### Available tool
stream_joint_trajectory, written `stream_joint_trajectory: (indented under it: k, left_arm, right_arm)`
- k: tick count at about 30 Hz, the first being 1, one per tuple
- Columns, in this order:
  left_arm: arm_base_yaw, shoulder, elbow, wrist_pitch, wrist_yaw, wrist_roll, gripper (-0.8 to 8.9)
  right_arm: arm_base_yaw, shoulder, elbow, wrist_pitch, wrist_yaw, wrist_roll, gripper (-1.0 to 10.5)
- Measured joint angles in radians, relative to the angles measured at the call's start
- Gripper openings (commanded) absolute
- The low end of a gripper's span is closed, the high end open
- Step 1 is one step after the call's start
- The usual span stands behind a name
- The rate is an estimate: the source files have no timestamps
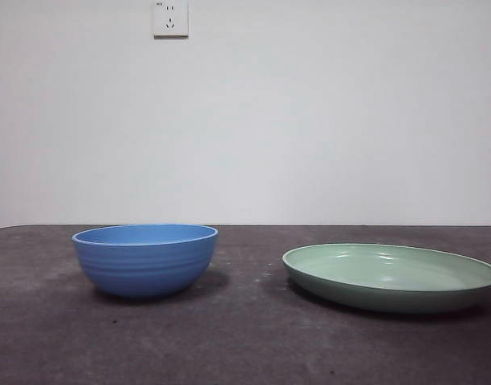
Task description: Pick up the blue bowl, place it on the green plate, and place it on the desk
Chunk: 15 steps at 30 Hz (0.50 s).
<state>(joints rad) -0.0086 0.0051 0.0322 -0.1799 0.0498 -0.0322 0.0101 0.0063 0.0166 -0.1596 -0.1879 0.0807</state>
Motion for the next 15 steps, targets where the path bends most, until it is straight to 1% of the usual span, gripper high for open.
stream_joint_trajectory:
  k: [6,11,15]
  left_arm:
    - [0.000,0.000,0.000,0.000,0.000,-0.175,0.08]
    - [0.000,0.000,0.000,0.000,0.001,-0.301,0.08]
    - [0.000,0.000,0.003,-0.007,0.019,-0.357,0.09]
  right_arm:
    - [0.000,0.000,0.000,-0.002,0.009,0.080,0.1]
    - [0.000,0.000,0.000,-0.001,-0.002,0.138,0.1]
    - [0.000,0.000,0.004,-0.007,0.001,0.187,0.1]
